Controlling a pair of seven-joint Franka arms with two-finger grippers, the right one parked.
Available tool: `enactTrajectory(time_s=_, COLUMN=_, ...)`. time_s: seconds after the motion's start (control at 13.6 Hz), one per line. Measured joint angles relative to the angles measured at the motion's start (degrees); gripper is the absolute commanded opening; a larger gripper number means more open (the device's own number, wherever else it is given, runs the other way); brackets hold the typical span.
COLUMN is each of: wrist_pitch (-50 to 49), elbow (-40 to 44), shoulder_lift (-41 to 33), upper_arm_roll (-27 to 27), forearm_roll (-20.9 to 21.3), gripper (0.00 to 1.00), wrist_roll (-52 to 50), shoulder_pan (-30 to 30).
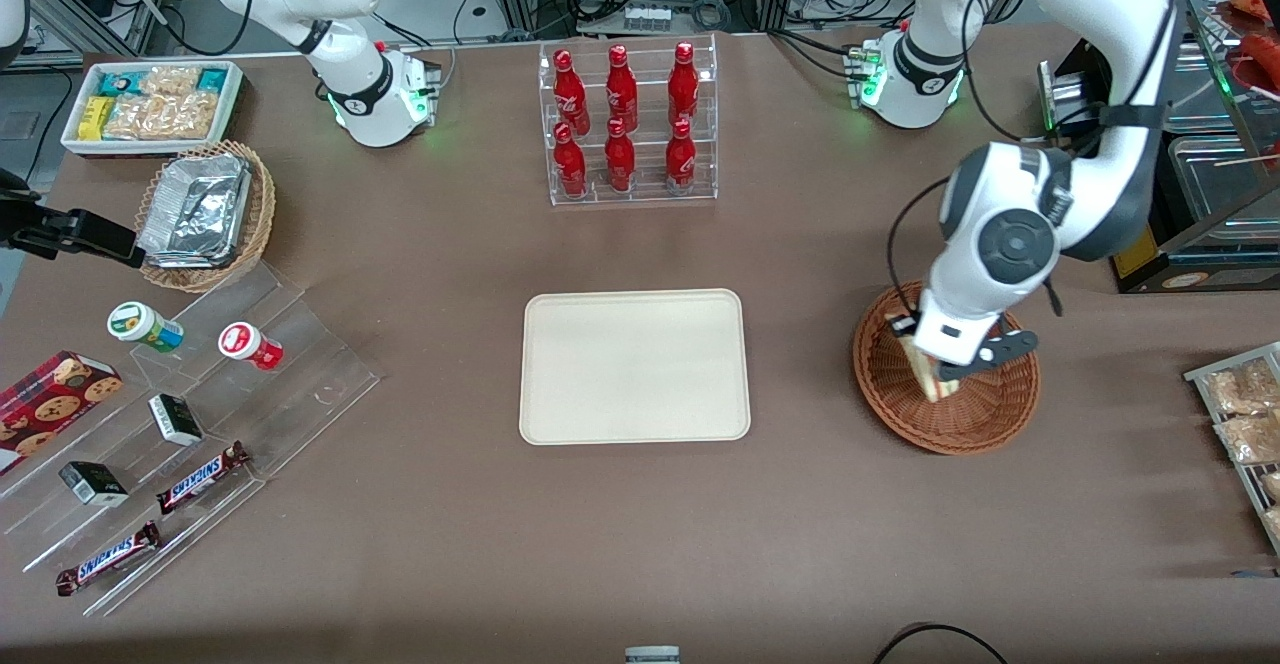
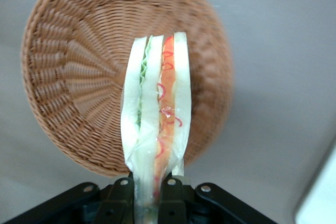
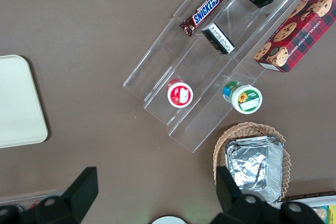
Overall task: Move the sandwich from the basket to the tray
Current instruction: 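Carry the sandwich with the left gripper over the cream tray, then lower the sandwich onto the tray and open the left gripper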
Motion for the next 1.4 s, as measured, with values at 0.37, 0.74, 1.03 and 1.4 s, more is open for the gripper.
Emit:
enactTrajectory(time_s=0.37, wrist_pitch=-1.1, elbow=7.1, shoulder_lift=2.2, upper_arm_roll=-0.4, forearm_roll=-0.3, gripper=0.00, wrist_roll=-1.5, shoulder_pan=-10.9)
enactTrajectory(time_s=0.74, wrist_pitch=-1.0, elbow=20.1, shoulder_lift=13.0, upper_arm_roll=-0.5, forearm_roll=-1.8, gripper=0.00, wrist_roll=-3.7, shoulder_pan=-18.1)
enactTrajectory(time_s=1.03, wrist_pitch=-1.0, elbow=29.0, shoulder_lift=22.1, upper_arm_roll=-2.2, forearm_roll=-3.0, gripper=0.00, wrist_roll=-3.1, shoulder_pan=-19.1)
enactTrajectory(time_s=1.4, wrist_pitch=1.5, elbow=35.1, shoulder_lift=29.9, upper_arm_roll=-4.6, forearm_roll=-3.0, gripper=0.00, wrist_roll=-2.3, shoulder_pan=-19.6)
